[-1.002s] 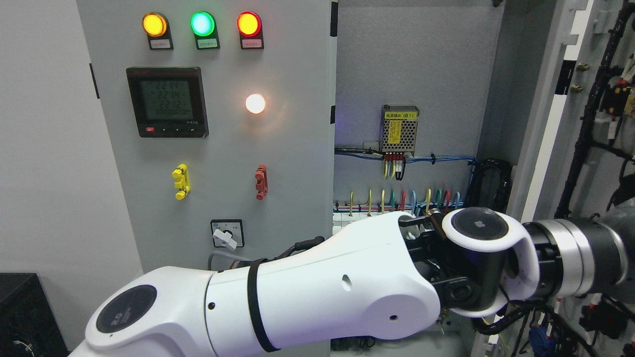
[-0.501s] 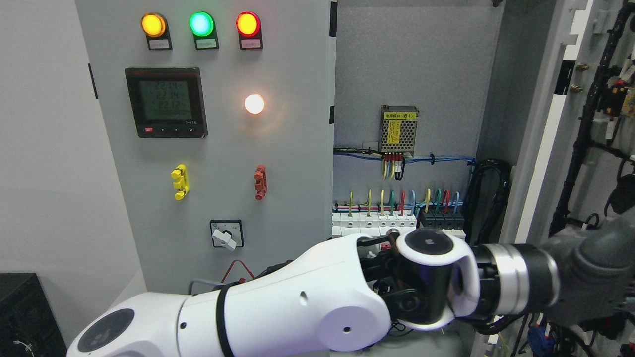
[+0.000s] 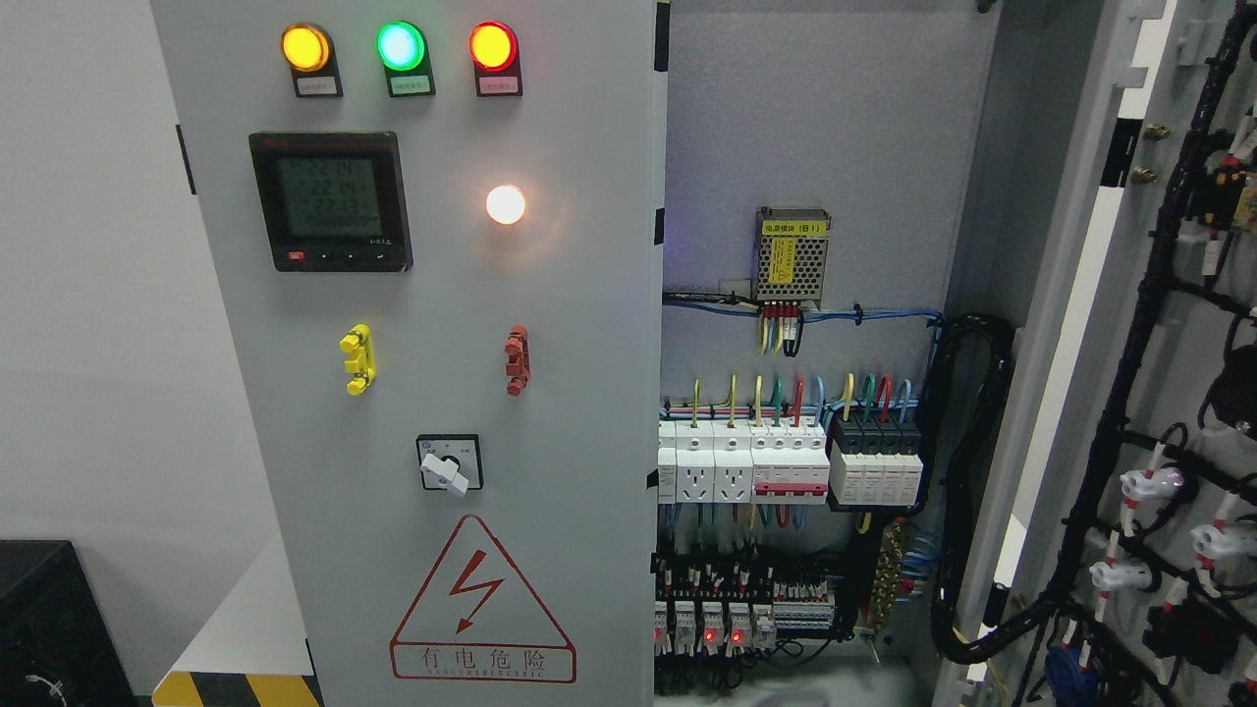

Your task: Open door with both hands

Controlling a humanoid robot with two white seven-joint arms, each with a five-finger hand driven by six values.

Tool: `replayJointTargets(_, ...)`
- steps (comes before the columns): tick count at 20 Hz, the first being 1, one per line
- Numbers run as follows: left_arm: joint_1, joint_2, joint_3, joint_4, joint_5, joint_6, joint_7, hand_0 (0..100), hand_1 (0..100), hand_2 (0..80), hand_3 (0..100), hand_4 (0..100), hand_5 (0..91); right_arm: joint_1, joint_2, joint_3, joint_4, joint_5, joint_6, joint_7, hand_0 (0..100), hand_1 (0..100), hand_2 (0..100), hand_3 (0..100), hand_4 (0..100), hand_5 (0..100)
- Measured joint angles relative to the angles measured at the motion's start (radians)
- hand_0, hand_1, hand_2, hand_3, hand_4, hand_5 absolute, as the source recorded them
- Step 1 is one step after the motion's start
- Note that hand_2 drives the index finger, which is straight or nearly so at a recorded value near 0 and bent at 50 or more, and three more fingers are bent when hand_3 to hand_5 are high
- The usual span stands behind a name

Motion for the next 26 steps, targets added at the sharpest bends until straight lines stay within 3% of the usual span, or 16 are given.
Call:
replayJointTargets(2,0.19,0.047,0.026,0.04,-0.112,-0.015,-0.008,0,0,0.0,0,0,0.0,0.0,0.0,0.0,0.0,0.0,0.0,0.0,0,0,0,0,0,0)
replayJointTargets(5,0.426,0.056,0.084,0.185,-0.245,-0.078,-0.012,0,0,0.0,0,0,0.0,0.0,0.0,0.0,0.0,0.0,0.0,0.0,0,0,0,0,0,0)
replayJointTargets(7,0.523,0.02,0.128,0.345,-0.339,-0.195,-0.015,0,0,0.0,0,0,0.0,0.0,0.0,0.0,0.0,0.0,0.0,0.0,0,0,0,0,0,0)
replayJointTargets(11,0.595,-0.11,0.239,0.785,-0.489,-0.494,-0.008,0,0,0.0,0,0,0.0,0.0,0.0,0.0,0.0,0.0,0.0,0.0,0,0,0,0,0,0)
replayJointTargets(13,0.613,-0.171,0.289,0.974,-0.53,-0.554,0.025,0,0,0.0,0,0,0.0,0.0,0.0,0.0,0.0,0.0,0.0,0.0,0,0,0,0,0,0)
replayJointTargets(16,0.65,-0.258,0.353,1.204,-0.569,-0.582,0.158,0,0,0.0,0,0,0.0,0.0,0.0,0.0,0.0,0.0,0.0,0.0,0,0,0,0,0,0)
replayJointTargets(19,0.674,-0.336,0.423,1.374,-0.592,-0.592,0.233,0,0,0.0,0,0,0.0,0.0,0.0,0.0,0.0,0.0,0.0,0.0,0,0,0,0,0,0)
replayJointTargets(26,0.698,-0.471,0.572,1.592,-0.615,-0.483,0.271,0,0,0.0,0,0,0.0,0.0,0.0,0.0,0.0,0.0,0.0,0.0,0,0,0,0,0,0)
